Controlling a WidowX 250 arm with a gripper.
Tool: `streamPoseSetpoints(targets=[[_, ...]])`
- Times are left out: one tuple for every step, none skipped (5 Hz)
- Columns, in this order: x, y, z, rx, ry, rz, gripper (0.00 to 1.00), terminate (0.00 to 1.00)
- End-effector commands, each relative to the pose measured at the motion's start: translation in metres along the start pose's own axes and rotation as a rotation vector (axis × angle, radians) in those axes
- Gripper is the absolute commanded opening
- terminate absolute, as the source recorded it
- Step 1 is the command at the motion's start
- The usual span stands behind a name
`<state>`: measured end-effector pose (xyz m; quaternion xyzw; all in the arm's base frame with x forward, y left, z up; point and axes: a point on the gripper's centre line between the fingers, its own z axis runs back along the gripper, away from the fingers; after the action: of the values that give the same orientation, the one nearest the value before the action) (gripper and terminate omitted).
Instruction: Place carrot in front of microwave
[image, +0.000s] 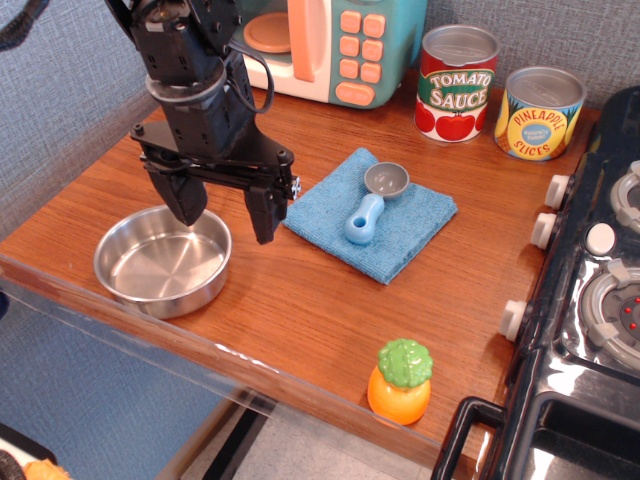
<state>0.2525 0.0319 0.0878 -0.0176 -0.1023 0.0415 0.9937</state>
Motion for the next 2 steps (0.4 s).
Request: streamPoseSetpoints(targets=[[0.000, 0.000, 0.000, 0.000, 0.000, 0.000, 1.00, 0.00], [-0.005, -0.042, 0.002, 0.016, -0.046, -0.096, 1.00, 0.00]])
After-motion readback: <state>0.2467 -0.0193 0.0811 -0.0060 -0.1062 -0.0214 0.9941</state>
